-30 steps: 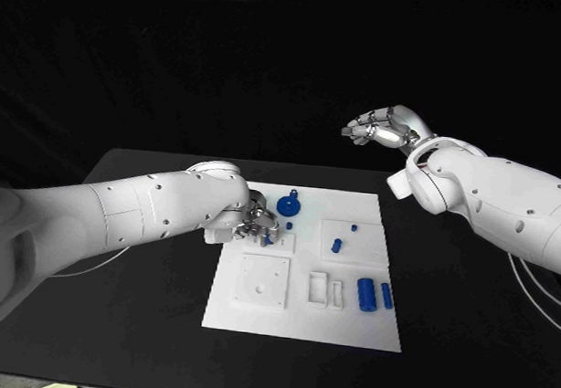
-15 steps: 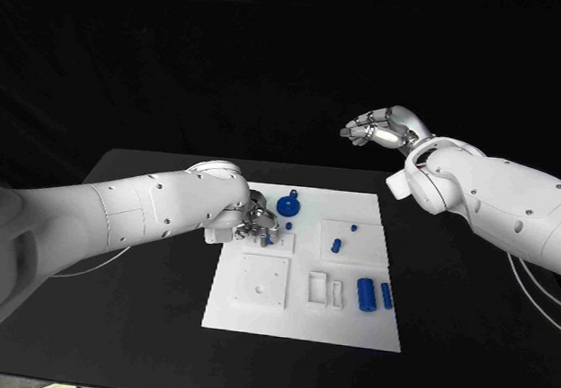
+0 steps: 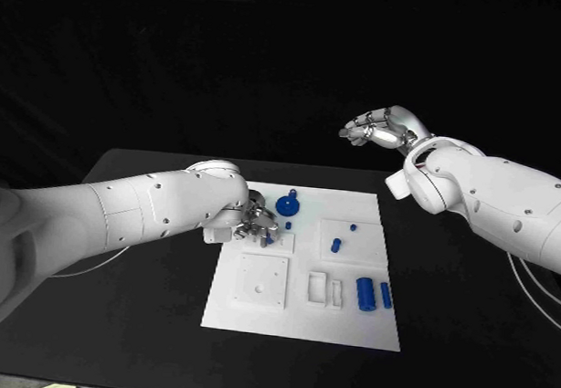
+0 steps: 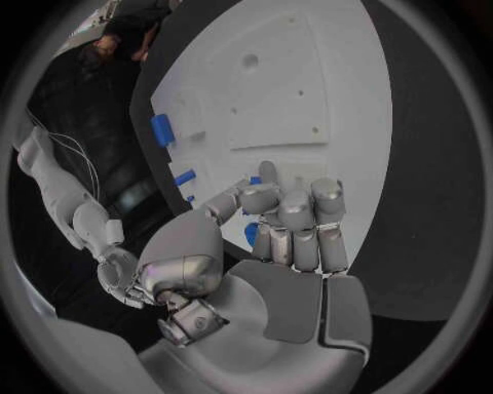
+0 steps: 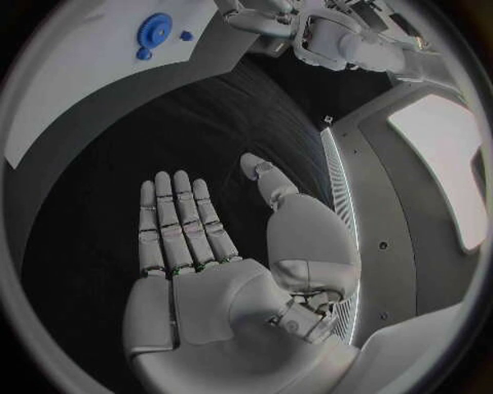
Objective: Assemble the parts on the task board
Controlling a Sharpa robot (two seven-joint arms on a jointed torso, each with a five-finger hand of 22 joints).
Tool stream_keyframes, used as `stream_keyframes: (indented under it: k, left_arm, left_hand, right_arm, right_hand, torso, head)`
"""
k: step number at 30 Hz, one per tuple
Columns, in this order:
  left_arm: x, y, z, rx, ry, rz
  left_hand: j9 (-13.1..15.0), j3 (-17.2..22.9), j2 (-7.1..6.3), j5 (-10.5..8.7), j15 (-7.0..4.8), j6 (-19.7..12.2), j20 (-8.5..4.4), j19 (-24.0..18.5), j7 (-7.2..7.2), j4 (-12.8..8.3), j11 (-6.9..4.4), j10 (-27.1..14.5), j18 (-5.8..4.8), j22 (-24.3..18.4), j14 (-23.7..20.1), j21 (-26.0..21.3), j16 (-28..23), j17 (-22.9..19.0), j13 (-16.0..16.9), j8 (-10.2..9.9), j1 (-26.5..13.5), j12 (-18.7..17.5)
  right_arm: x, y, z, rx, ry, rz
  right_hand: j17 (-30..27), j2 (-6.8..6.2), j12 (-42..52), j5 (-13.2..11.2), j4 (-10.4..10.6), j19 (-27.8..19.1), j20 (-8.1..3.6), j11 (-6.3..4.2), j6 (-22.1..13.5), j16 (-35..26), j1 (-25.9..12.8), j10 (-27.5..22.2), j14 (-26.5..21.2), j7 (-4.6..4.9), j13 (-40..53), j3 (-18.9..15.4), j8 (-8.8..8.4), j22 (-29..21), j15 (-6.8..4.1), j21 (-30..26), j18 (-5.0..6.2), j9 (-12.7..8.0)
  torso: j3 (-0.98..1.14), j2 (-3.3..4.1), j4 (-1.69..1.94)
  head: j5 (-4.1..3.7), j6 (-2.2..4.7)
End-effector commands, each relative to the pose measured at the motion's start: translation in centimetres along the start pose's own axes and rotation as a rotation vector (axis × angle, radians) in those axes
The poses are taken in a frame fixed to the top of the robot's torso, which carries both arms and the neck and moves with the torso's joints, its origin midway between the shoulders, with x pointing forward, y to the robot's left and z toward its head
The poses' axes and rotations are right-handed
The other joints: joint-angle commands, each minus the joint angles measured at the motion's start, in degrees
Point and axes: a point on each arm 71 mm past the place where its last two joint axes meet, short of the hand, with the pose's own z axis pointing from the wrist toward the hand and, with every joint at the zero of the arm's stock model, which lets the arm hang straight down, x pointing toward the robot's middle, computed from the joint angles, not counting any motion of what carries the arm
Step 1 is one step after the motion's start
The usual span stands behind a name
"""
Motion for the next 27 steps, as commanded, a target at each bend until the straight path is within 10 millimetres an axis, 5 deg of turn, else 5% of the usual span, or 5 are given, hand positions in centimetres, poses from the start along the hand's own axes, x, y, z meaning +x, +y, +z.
stream_keyframes:
  k: [1,14,16,20,27]
  left_arm:
    - [0.03,0.11,0.11,-0.006,-0.007,0.005]
    - [-0.42,0.71,0.21,-0.027,-0.023,0.012]
    - [-0.46,0.77,0.22,-0.029,-0.023,0.012]
    - [-0.50,0.77,0.24,-0.028,-0.024,0.012]
    - [-0.54,0.86,0.25,-0.026,-0.022,0.012]
  left_hand:
    - [0.02,-0.08,-0.50,-0.50,-0.87,7.83,-6.26,-0.52,-2.20,0.47,-0.34,-0.92,-0.43,0.07,0.49,0.26,0.30,0.09,0.08,-0.28,-0.07,0.19]
    - [0.10,-0.20,-2.13,-1.38,-0.95,7.78,-6.34,-0.53,-2.19,0.74,-0.34,-0.91,-0.30,0.11,0.43,0.29,0.24,0.09,0.05,-0.35,0.05,0.20]
    - [0.18,-0.75,-3.23,-5.57,-0.96,7.75,-6.34,-0.52,-2.23,0.73,-0.25,-0.92,-0.29,0.12,0.42,0.33,0.28,0.12,0.06,-0.32,-0.21,0.22]
    - [0.31,-1.37,-4.88,-5.61,-1.00,7.66,-6.35,-0.54,-2.14,0.83,-0.29,-0.95,-0.24,0.11,0.34,0.32,0.27,0.14,0.06,-0.32,-0.44,0.20]
    - [0.83,-7.47,-3.95,-5.50,-1.14,7.22,-6.41,-1.06,-2.17,-1.97,-0.33,-1.14,0.00,0.13,0.00,0.25,0.23,0.18,0.04,-0.33,-1.09,0.10]
  right_arm:
    - [0.12,0.07,0.02,-0.002,0.011,-0.007]
    - [0.17,0.05,-0.01,-0.001,0.014,-0.007]
    - [0.20,0.07,-0.01,-0.002,0.015,-0.006]
    - [0.24,0.09,-0.01,-0.002,0.016,-0.006]
    - [0.29,0.10,-0.04,-0.002,0.018,-0.005]
  right_hand:
    - [-0.08,-0.13,-0.32,0.25,-0.08,-0.49,-0.05,-0.07,0.26,-0.11,0.48,0.49,-0.35,0.96,-0.10,-0.18,0.30,0.08,0.04,-0.25,0.36,-0.07]
    - [-0.18,-0.18,-0.36,0.26,-0.08,-0.63,-0.01,-0.06,0.23,-0.13,0.46,0.50,-0.47,0.98,-0.13,-0.23,0.30,0.13,0.10,-0.32,0.33,-0.12]
    - [-0.20,-0.19,-0.37,0.27,-0.07,-0.65,-0.01,-0.06,0.23,-0.13,0.43,0.50,-0.49,0.98,-0.13,-0.25,0.31,0.14,0.11,-0.33,0.32,-0.13]
    - [-0.25,-0.22,-0.40,0.29,-0.05,-0.72,0.02,-0.05,0.20,-0.13,0.37,0.50,-0.55,1.00,-0.14,-0.31,0.30,0.16,0.13,-0.36,0.31,-0.17]
    - [-0.29,-0.25,-0.41,0.30,-0.05,-0.78,0.03,-0.05,0.18,-0.13,0.34,0.51,-0.60,1.00,-0.15,-0.35,0.30,0.18,0.16,-0.39,0.30,-0.19]
  torso:
    - [0.02,0.01,0.04]
    - [-0.02,0.02,0.05]
    - [-0.01,-0.01,0.03]
    - [-0.02,-0.03,0.06]
    - [-0.02,-0.03,0.04]
  head:
    - [0.03,0.04]
    - [0.04,0.01]
    - [0.07,0.03]
    - [0.04,-0.06]
    - [0.04,-0.10]
